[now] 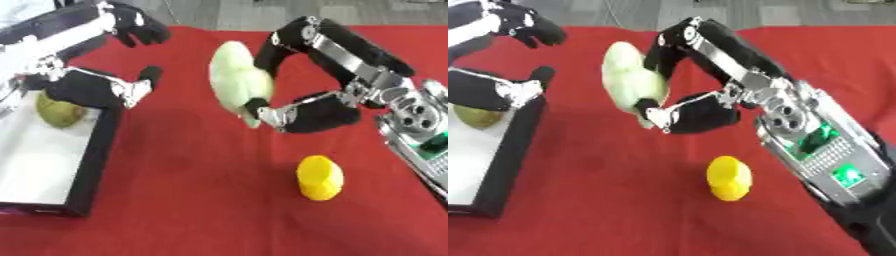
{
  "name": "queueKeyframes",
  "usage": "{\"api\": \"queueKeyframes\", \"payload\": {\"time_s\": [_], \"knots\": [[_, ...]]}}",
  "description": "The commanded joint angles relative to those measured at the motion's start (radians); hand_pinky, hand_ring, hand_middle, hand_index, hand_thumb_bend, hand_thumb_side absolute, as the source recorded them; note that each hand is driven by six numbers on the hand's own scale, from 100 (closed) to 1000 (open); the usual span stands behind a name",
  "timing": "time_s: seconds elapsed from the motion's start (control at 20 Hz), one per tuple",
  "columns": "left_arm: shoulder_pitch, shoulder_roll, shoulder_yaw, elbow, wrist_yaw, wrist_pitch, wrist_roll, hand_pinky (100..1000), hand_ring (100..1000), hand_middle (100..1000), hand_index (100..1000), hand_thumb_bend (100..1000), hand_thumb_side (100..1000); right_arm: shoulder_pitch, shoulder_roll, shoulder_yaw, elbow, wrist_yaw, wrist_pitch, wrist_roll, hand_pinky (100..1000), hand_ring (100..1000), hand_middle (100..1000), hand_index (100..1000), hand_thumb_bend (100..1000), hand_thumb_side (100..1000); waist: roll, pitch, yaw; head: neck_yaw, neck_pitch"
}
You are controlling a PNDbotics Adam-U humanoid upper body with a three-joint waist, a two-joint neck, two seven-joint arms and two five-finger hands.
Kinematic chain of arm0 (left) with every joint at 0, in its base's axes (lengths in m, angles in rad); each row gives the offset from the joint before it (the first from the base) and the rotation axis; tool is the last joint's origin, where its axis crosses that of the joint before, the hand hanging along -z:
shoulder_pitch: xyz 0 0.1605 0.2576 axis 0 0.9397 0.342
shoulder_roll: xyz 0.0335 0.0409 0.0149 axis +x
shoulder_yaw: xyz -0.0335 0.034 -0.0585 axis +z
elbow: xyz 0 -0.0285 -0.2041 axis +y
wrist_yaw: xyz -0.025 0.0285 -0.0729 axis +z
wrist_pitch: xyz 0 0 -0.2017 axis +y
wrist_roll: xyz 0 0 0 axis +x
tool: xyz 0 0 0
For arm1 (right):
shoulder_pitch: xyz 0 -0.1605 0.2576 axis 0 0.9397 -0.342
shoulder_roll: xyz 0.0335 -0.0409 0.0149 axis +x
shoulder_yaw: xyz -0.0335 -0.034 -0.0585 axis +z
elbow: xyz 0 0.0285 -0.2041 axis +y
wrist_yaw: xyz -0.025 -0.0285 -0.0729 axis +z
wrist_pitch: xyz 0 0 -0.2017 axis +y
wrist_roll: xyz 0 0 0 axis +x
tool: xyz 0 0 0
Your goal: Pick up the objects with one hand, pass them to the other hand, and then place them into the box on the other side of the table.
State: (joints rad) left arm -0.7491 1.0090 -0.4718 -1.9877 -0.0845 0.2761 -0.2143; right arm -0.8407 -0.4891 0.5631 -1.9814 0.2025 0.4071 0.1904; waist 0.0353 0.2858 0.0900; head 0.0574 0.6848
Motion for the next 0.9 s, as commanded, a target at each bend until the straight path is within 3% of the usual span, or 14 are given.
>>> {"api": "queueKeyframes", "payload": {"time_s": [0.05, 0.15, 0.6, 0.9], "knots": [[-0.026, 0.009, -0.001, -0.012, -0.051, -0.041, 0.009, 789, 804, 760, 852, 133, 150, -0.024, -0.015, 0.003, -0.019, 0.011, -0.009, 0.023, 777, 584, 415, 360, 100, 100, 0.013, -0.042, 0.003, -0.005, 0.004], [-0.040, 0.003, -0.010, -0.012, -0.084, -0.060, 0.018, 782, 806, 763, 853, 255, 120, -0.027, -0.016, 0.009, -0.019, 0.012, -0.012, 0.034, 778, 583, 415, 359, 100, 100, 0.013, -0.042, 0.003, -0.006, 0.004], [-0.049, -0.022, -0.053, -0.012, -0.233, -0.143, 0.021, 779, 815, 777, 868, 372, 133, -0.041, -0.015, 0.032, -0.019, 0.025, -0.038, 0.067, 781, 583, 414, 360, 116, 100, 0.014, -0.041, 0.001, -0.011, 0.002], [-0.044, -0.042, -0.067, -0.012, -0.324, -0.213, 0.025, 781, 817, 776, 868, 395, 119, -0.049, -0.015, 0.033, -0.019, 0.027, -0.036, 0.065, 774, 576, 406, 351, 140, 100, 0.011, -0.040, 0.001, -0.014, 0.001]]}}
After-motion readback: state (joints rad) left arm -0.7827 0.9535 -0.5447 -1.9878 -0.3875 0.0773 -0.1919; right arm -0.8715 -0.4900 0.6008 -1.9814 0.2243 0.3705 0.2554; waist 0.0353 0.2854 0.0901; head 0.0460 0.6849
